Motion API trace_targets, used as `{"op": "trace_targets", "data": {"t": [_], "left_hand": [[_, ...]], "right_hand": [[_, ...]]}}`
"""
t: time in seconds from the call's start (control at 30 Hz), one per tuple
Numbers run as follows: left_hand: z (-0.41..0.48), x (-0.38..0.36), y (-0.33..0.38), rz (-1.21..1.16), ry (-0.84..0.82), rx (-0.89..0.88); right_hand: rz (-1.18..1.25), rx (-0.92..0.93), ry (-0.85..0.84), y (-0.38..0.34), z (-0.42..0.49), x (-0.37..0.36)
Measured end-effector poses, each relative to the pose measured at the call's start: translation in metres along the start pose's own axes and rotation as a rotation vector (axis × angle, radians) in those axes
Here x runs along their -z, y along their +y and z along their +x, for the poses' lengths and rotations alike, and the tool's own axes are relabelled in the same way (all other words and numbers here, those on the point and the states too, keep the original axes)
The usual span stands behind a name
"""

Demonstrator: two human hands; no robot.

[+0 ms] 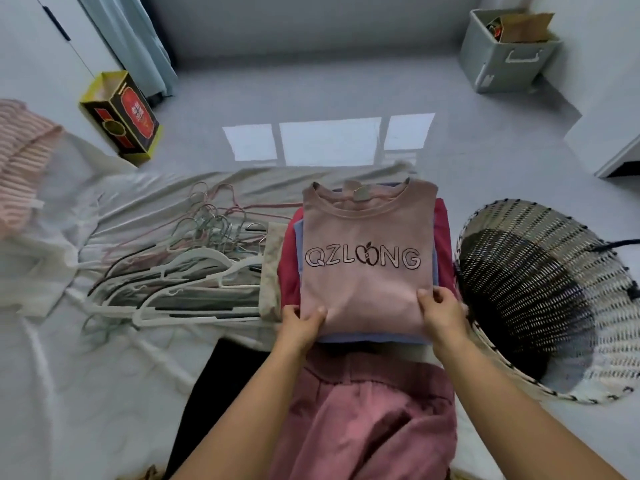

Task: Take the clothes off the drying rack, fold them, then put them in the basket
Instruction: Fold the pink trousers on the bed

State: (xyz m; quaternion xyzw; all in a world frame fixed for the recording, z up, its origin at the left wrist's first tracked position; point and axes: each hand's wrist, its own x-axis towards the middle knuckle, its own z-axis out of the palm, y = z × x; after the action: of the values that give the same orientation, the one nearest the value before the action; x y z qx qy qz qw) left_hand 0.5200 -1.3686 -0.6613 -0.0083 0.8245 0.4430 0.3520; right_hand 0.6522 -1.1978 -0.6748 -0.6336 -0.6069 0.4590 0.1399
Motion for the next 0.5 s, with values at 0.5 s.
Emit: {"op": "trace_targets", "data": {"t": [0.5], "left_hand": [[-0.042,0.059,-0.035,0.450,-0.173,-0.002]], "right_hand": [[-0.270,0.027,0.070,0.019,-0.080,0.031]]}}
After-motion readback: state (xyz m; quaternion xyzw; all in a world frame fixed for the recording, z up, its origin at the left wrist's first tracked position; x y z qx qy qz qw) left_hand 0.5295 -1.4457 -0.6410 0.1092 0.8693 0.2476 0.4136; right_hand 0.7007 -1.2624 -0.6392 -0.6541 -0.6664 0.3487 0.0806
